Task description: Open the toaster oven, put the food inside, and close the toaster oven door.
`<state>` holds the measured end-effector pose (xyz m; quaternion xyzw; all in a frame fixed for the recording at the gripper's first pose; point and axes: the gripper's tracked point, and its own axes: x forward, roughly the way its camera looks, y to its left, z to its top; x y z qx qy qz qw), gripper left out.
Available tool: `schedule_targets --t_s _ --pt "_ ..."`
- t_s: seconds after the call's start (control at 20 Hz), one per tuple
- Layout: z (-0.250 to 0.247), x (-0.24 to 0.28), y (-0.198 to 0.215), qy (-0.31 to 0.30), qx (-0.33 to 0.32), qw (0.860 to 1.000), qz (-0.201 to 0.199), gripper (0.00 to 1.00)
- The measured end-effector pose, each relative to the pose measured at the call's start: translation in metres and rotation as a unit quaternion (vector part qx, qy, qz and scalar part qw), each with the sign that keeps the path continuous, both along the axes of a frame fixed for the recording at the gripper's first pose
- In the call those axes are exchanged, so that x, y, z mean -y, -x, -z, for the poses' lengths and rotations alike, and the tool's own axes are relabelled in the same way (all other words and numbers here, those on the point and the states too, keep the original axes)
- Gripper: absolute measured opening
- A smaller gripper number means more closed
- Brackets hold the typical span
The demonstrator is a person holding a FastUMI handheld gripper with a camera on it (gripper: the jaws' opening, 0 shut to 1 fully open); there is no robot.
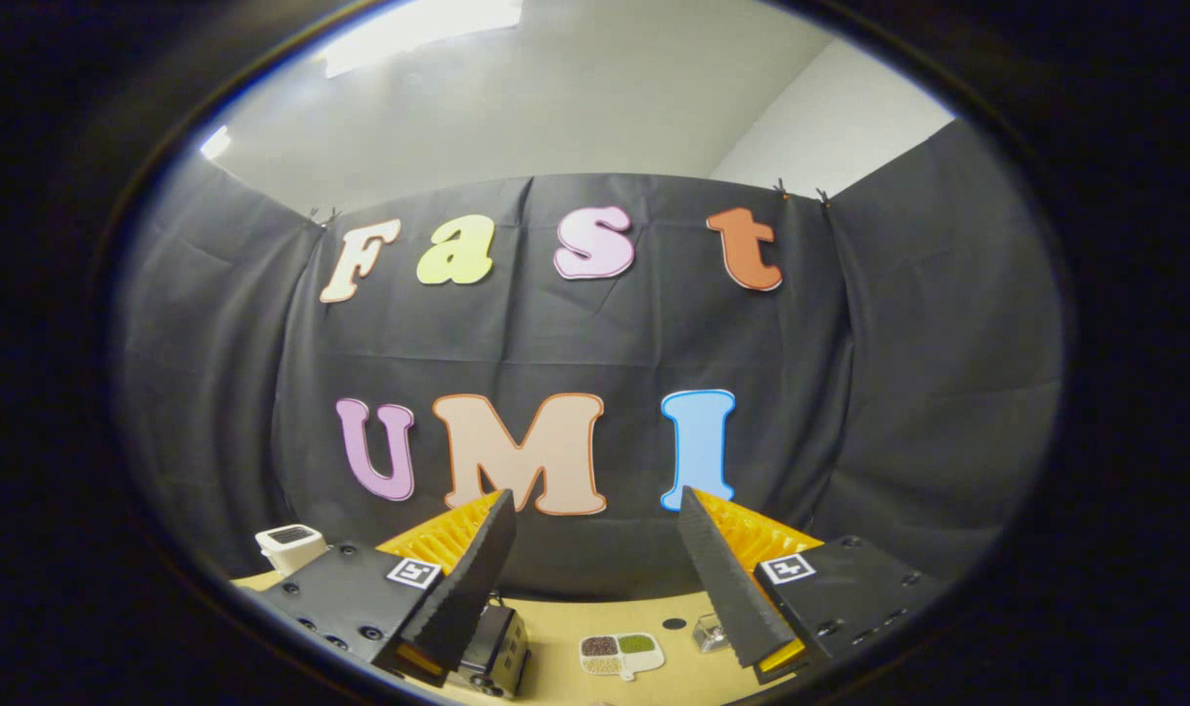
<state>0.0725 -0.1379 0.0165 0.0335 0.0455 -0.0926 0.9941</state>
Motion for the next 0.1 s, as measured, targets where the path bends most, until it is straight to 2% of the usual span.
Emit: schedule_targets --t_s 0.1 --pt "0.0021 0.0063 0.0028 -0.002 -0.001 1.000 0.000 1.00"
